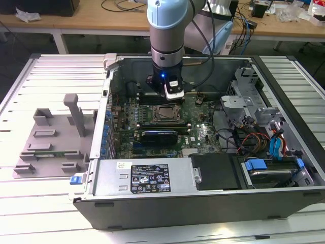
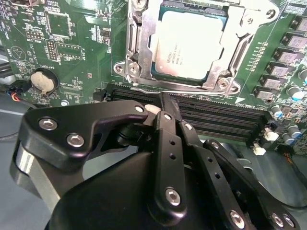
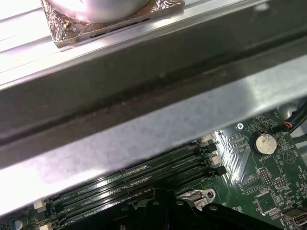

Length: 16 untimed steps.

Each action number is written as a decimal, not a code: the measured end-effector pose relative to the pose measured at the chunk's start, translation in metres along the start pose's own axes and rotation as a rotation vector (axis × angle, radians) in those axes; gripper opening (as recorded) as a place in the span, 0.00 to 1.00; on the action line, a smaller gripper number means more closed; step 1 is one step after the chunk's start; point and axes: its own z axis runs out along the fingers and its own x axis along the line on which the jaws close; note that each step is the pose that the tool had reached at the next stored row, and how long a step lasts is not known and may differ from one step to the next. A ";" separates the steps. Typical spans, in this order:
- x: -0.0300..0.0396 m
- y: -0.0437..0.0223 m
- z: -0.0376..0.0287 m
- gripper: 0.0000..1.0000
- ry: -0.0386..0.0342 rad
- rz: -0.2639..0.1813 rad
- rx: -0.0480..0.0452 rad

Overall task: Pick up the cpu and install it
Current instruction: 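Install the first cpu locking lever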

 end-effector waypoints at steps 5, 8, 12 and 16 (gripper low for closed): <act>0.0000 -0.0004 0.0020 0.11 -0.0008 0.000 0.0020; -0.0001 -0.0008 0.0040 0.11 -0.0015 0.000 0.0043; -0.0006 -0.0011 0.0051 0.11 -0.0018 0.000 0.0045; -0.0016 -0.0017 0.0051 0.11 -0.0018 0.000 0.0046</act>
